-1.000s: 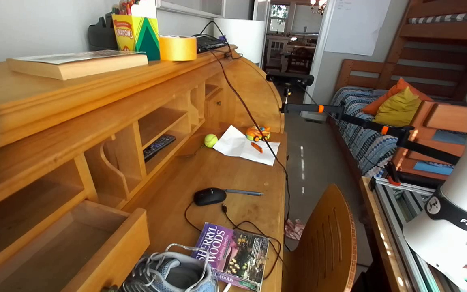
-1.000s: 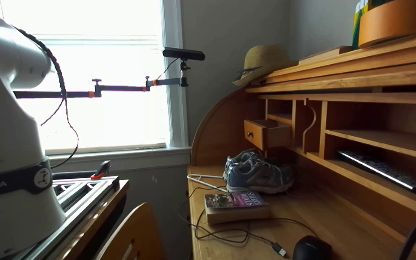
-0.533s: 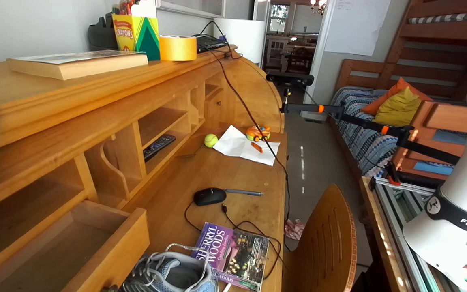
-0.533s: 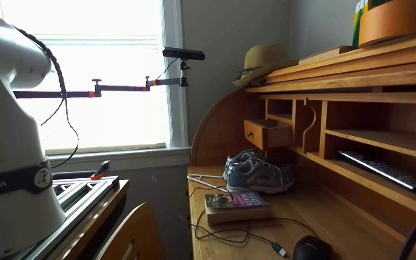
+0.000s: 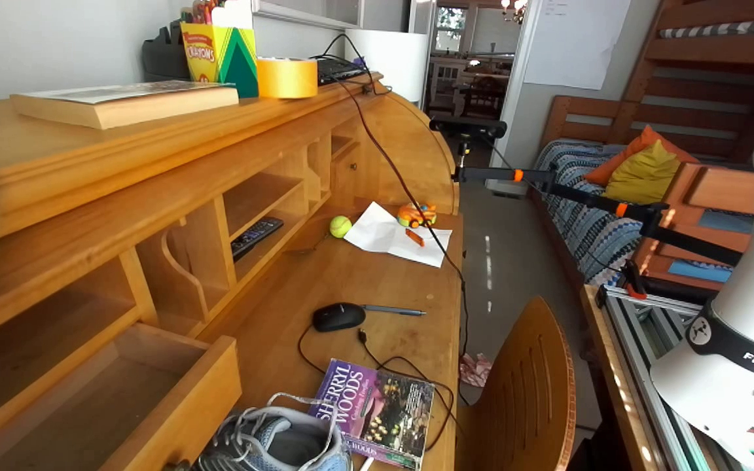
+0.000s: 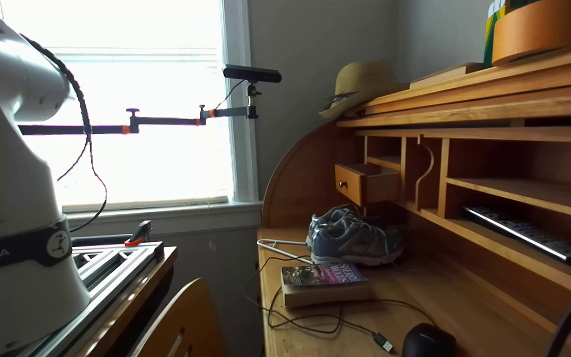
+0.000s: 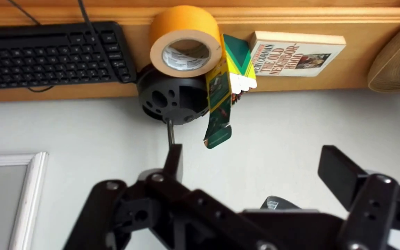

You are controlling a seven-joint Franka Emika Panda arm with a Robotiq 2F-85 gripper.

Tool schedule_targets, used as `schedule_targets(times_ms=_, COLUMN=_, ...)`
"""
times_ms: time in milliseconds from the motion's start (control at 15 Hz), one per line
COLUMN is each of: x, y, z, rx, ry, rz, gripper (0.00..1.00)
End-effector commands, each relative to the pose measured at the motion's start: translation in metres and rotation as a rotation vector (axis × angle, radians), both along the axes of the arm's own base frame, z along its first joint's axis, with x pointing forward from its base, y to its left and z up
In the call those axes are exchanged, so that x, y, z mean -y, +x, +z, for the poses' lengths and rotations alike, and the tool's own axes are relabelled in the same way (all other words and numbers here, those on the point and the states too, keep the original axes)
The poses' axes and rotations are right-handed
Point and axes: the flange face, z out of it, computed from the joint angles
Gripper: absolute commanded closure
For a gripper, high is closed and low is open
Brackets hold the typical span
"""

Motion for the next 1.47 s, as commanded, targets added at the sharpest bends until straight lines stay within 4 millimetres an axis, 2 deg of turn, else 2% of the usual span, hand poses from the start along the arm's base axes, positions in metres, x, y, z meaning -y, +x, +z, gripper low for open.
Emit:
schedule_targets(times_ms=0, x=0.014, y=0.025, z=0.011, rx=0.014, ry=-0.116, rz=0.052, gripper=0.0)
schedule_targets(times_ms=467, x=0.023, y=0.08, z=0.017, rx=0.042, ry=-0.162, rz=0.061, gripper=0.0)
schedule_targets(times_ms=800, x=0.025, y=0.124, z=0.008, rx=0.048, ry=-0.129, rz=0.062, gripper=0.0)
schedule_targets(times_ms=1067, x=0.027, y=0.158, z=-0.006, rx=0.022, ry=-0.073, rz=0.08, gripper=0.0)
schedule_targets(times_ms=1133, x=0.027, y=0.164, z=-0.009, rx=0.016, ry=-0.044, rz=0.066, gripper=0.0)
schedule_targets(times_ms=1200, x=0.023, y=0.149, z=-0.007, rx=0.022, ry=-0.079, rz=0.063, gripper=0.0)
schedule_targets(times_ms=1400, x=0.026, y=0.164, z=-0.013, rx=0.019, ry=-0.066, rz=0.055, gripper=0.0)
